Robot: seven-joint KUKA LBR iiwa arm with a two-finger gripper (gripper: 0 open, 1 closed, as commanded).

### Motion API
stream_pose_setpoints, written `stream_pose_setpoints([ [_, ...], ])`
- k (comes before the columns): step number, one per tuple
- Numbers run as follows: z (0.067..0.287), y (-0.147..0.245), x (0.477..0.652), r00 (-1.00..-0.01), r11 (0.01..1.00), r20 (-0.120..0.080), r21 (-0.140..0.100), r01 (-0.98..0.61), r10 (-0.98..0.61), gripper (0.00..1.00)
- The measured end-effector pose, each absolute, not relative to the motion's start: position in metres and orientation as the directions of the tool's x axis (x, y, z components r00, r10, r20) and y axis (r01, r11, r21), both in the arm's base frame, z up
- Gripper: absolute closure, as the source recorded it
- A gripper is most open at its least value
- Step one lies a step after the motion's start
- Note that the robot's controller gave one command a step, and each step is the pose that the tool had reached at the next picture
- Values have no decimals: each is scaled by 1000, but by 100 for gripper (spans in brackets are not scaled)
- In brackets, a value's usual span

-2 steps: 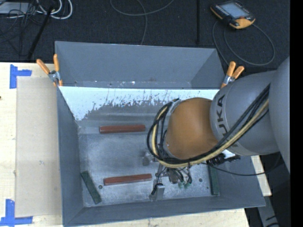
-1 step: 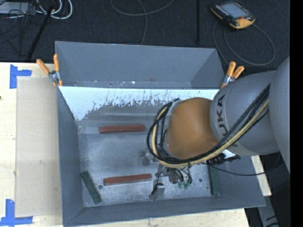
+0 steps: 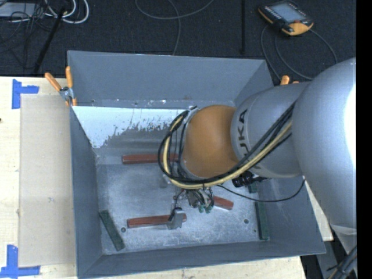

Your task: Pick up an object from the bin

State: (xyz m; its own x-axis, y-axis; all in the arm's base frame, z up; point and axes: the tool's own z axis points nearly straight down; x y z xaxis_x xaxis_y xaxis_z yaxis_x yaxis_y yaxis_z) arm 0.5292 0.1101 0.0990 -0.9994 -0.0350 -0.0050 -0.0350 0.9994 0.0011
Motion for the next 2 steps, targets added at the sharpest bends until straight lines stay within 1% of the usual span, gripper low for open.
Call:
stream_pose_setpoints([
  [1, 72, 135, 484, -997, 997, -5, 1, 81, 81, 100],
  [2, 72, 135, 484, -997, 997, -5, 1, 82, 82, 100],
])
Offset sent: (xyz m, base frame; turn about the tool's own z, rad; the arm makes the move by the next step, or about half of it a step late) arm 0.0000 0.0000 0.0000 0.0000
